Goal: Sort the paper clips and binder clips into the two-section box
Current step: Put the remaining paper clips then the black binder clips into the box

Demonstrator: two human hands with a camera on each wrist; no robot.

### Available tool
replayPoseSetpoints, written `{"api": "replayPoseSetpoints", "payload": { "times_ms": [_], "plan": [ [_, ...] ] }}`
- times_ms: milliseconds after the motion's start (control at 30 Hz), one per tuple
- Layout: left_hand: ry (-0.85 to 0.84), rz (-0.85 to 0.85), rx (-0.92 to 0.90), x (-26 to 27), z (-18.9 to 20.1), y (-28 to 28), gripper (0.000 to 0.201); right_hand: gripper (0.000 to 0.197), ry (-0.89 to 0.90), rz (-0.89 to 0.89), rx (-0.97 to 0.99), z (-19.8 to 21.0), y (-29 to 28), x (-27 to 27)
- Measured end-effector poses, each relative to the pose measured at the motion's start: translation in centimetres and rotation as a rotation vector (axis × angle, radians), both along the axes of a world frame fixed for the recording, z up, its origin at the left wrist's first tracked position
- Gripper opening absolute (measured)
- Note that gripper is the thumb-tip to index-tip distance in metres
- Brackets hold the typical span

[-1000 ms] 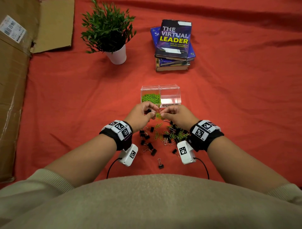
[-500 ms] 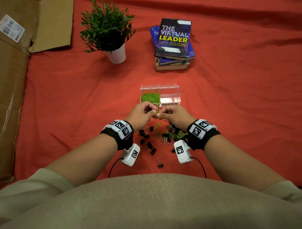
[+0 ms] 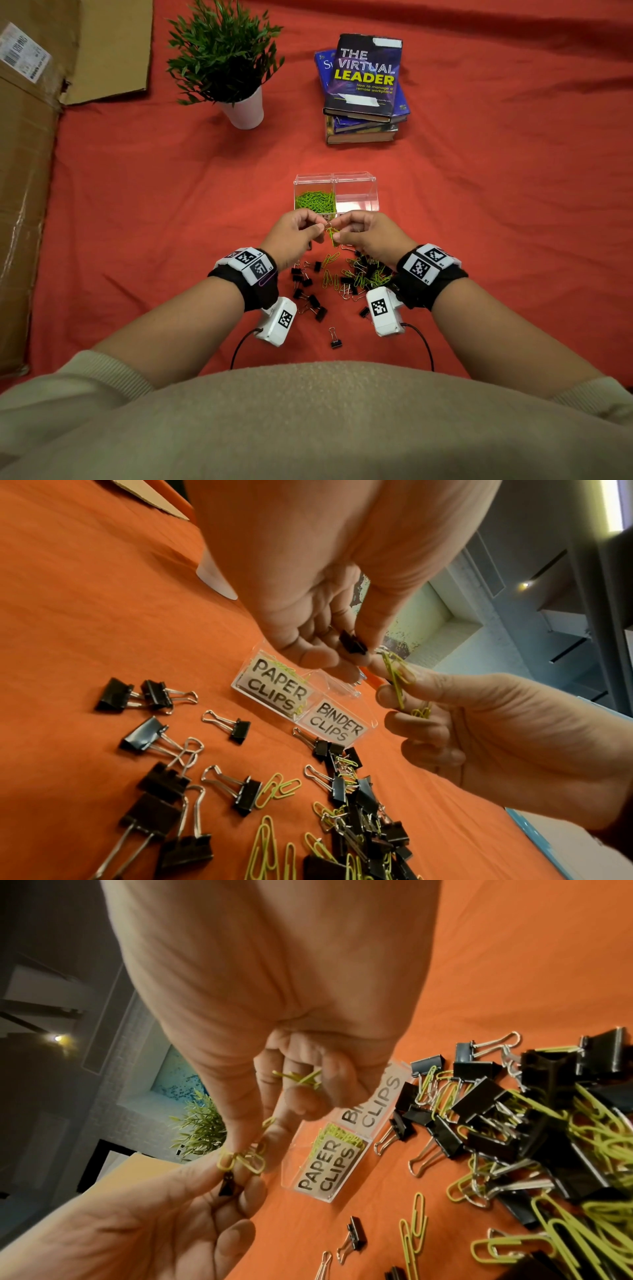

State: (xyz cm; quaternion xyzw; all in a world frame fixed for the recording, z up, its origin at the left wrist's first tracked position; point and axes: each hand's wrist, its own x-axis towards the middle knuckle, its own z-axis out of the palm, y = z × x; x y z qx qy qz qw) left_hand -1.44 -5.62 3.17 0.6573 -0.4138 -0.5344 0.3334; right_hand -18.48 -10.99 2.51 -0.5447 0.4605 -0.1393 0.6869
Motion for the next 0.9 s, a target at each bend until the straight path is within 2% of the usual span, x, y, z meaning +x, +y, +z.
{"api": "replayPoseSetpoints", "payload": {
  "times_ms": [233,400,667,900],
  "plan": [
    [-0.037,-0.007,-0.013,-0.22,0.02,-0.01,0.017,0.002,0.015,0.004,-0.008,0.7,0.0,0.38],
    [-0.064,-0.018,-0.041,-0.4,0.0,0.14,0.01,0.006,0.04,0.025,-0.03,0.7,0.06,0.55],
    [-0.189,-0.118,-0.115,-0.31,-0.05,0.17,0.015,0.017,0.038,0.04,0.034,0.13,0.2,0.39],
    [-0.194,-0.13,-0.123,-0.29,-0.55,0.44,0.017,0.018,0.01,-0.098,0.101,0.58,-0.32,0.36]
  ]
}}
